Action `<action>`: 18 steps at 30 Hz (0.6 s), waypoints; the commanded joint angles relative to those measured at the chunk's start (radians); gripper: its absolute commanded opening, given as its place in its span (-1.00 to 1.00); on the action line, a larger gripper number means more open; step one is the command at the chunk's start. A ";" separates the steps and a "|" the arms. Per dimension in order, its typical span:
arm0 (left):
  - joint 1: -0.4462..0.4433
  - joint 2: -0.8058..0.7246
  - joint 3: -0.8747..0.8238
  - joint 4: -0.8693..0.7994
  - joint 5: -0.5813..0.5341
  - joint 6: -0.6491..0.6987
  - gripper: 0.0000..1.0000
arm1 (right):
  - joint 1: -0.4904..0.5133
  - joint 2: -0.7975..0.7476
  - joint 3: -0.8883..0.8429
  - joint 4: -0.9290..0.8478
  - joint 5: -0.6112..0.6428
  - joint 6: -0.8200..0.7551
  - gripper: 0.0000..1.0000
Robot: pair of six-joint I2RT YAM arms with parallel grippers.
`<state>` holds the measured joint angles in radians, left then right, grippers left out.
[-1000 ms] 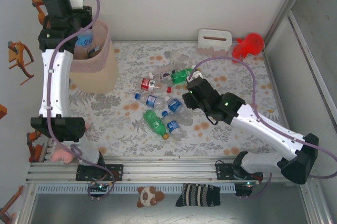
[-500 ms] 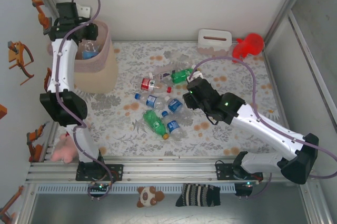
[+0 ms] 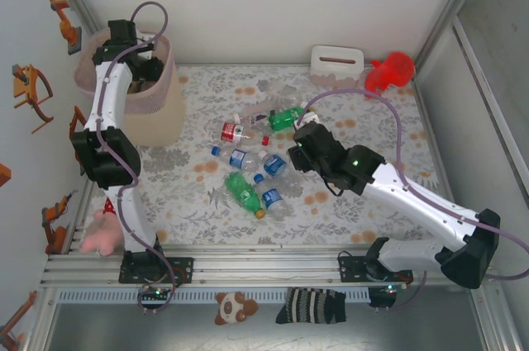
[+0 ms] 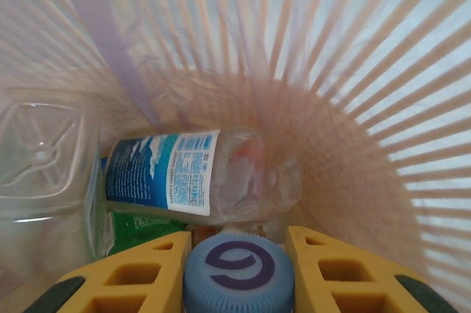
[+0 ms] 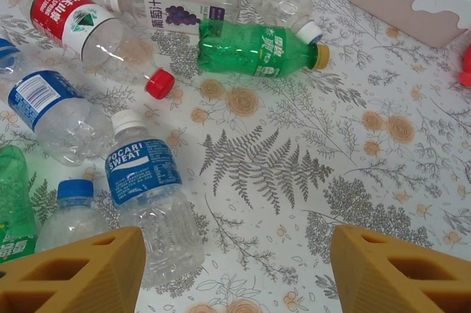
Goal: Put the plastic bottles in the bin
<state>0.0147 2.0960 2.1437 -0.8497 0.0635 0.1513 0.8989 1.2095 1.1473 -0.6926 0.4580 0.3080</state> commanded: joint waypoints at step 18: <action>0.016 -0.083 0.042 -0.045 0.073 -0.055 0.17 | -0.006 0.063 0.081 -0.074 -0.085 0.076 0.34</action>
<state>0.0235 2.0949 2.1490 -0.8799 0.1074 0.1097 0.8982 1.2507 1.1885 -0.7361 0.4046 0.3531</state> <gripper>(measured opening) 0.580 0.671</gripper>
